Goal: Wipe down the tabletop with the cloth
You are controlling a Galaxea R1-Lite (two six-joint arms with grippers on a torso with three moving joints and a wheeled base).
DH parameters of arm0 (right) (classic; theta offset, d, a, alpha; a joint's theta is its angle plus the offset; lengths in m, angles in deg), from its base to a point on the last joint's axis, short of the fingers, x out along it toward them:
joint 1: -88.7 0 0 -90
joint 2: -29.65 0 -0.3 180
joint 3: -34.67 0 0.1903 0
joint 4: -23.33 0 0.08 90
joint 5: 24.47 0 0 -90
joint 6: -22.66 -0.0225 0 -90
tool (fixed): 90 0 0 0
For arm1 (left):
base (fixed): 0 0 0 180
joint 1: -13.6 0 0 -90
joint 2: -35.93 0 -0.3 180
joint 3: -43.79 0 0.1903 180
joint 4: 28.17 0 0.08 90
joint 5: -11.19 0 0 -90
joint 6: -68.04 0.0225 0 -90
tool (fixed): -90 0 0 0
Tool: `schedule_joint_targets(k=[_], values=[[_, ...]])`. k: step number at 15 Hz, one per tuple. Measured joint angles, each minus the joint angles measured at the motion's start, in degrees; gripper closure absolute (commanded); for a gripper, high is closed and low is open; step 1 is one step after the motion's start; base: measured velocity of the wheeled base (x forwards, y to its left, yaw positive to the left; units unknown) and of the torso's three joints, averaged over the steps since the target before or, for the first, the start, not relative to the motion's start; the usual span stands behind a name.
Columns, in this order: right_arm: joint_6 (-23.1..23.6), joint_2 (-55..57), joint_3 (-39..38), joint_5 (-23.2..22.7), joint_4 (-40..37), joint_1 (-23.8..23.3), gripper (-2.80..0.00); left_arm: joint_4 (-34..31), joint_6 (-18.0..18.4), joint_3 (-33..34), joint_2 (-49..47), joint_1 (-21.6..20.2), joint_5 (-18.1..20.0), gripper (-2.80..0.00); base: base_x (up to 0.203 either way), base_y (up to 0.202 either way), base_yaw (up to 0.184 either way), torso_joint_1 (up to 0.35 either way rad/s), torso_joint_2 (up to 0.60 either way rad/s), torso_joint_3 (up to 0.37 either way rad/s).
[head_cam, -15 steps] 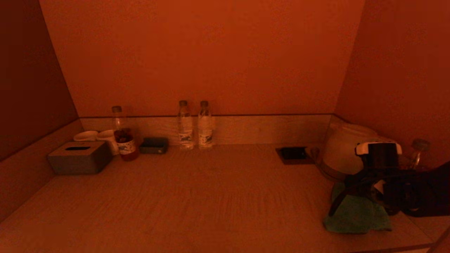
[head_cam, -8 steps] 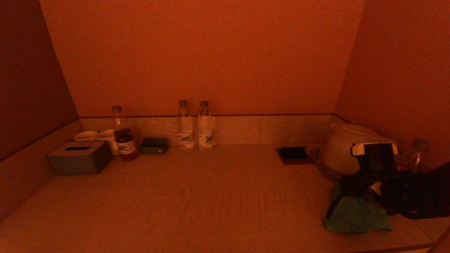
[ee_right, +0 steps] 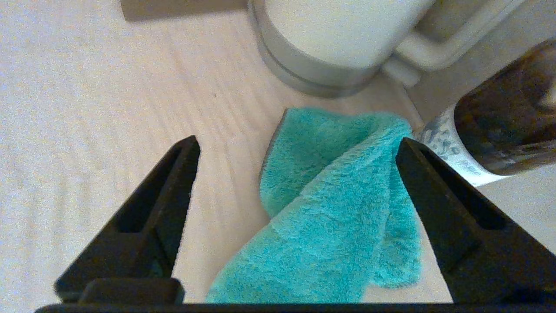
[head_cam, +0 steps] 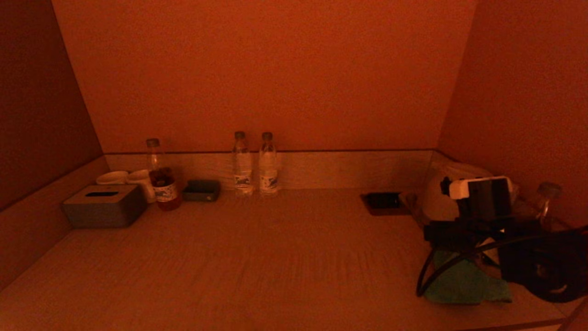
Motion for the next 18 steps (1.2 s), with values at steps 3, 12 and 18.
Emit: schedule_joint_targets(k=[3, 12, 18], values=[[0.16, -4.30, -0.09, 1.75, -2.04, 2.07, -2.80, 0.00, 0.00, 0.00, 0.00, -0.09, 0.01, 0.00, 0.000, 0.000, 0.000, 0.000, 0.00, 0.000], [0.26, -17.23, -2.92, 1.97, -6.76, 5.54, -2.80, 0.00, 0.01, 0.00, 0.00, 0.00, 0.01, 0.00, 0.000, 0.000, 0.000, 0.000, 0.00, 0.000], [4.26, -33.11, -4.22, 1.52, -11.85, 8.30, 0.00, 0.00, 0.00, 0.00, 0.00, 0.00, 0.00, 0.00, 0.000, 0.000, 0.000, 0.000, 0.00, 0.000]])
